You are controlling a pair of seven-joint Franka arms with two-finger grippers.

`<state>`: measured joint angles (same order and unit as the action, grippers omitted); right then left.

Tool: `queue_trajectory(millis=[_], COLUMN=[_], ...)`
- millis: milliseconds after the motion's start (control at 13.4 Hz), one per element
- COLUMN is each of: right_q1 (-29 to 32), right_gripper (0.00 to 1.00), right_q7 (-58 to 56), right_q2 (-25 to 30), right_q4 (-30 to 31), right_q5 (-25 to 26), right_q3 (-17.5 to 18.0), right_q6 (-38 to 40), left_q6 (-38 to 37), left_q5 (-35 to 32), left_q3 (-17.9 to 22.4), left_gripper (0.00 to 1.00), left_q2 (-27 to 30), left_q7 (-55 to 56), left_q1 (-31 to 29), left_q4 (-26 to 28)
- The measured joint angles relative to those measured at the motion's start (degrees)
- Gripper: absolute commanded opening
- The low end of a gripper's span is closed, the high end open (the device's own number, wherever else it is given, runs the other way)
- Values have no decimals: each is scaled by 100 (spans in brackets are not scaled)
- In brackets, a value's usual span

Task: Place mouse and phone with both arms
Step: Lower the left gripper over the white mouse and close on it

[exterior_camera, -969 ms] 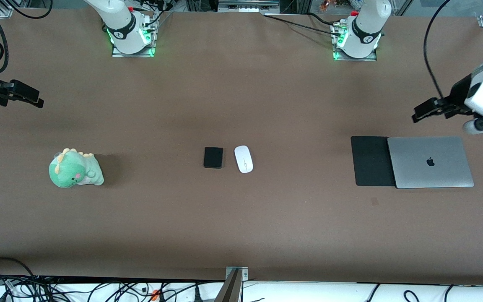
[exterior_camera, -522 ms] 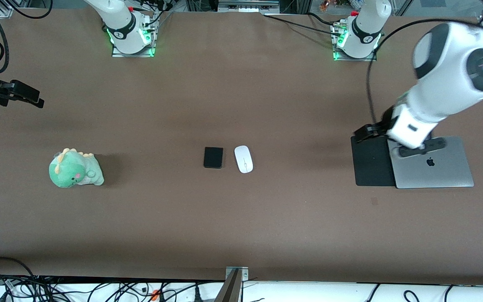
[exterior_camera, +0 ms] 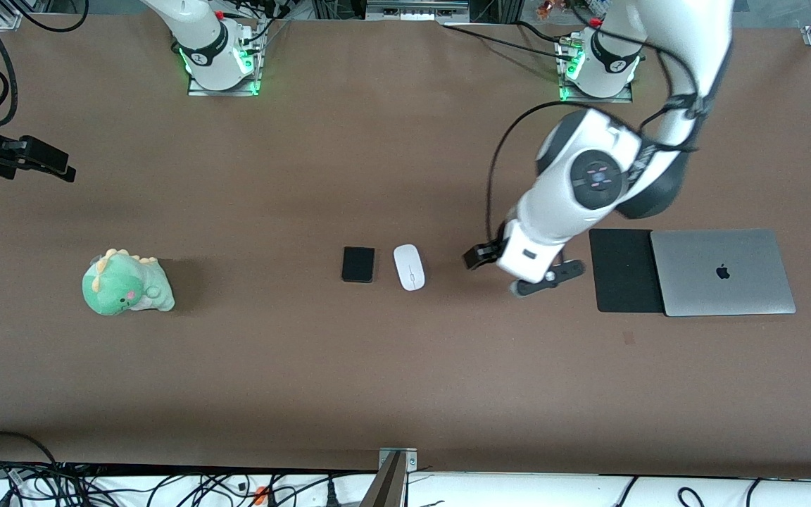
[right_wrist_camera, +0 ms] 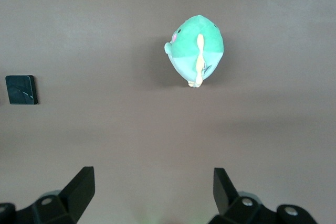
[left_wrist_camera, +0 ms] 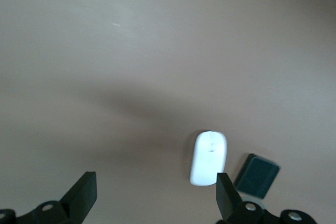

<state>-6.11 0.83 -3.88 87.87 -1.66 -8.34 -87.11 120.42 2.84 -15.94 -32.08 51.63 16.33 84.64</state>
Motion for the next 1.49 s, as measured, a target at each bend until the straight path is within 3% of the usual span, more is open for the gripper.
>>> queue_trajectory(millis=[373, 596, 1044, 1491], right_q1=[1, 1, 1, 1], right_gripper=[100, 100, 100, 100], right_q7=[0, 0, 0, -1], right_q2=[-40, -78, -126, -154], right_q4=[48, 49, 50, 50], right_q5=[0, -1, -1, -1], right_q3=[3, 4, 7, 8], right_q6=[3, 3, 3, 3], left_q6=[814, 951, 1254, 1261], left_q5=[-959, -1104, -1141, -1142], left_q3=[13, 70, 694, 778], left_gripper=[100, 100, 100, 100], left_q2=[-1017, -1242, -1628, -1875], left_q7=[1259, 1646, 2084, 2135], left_q1=[784, 1093, 1825, 1954], left_q4=[-184, -226, -328, -693])
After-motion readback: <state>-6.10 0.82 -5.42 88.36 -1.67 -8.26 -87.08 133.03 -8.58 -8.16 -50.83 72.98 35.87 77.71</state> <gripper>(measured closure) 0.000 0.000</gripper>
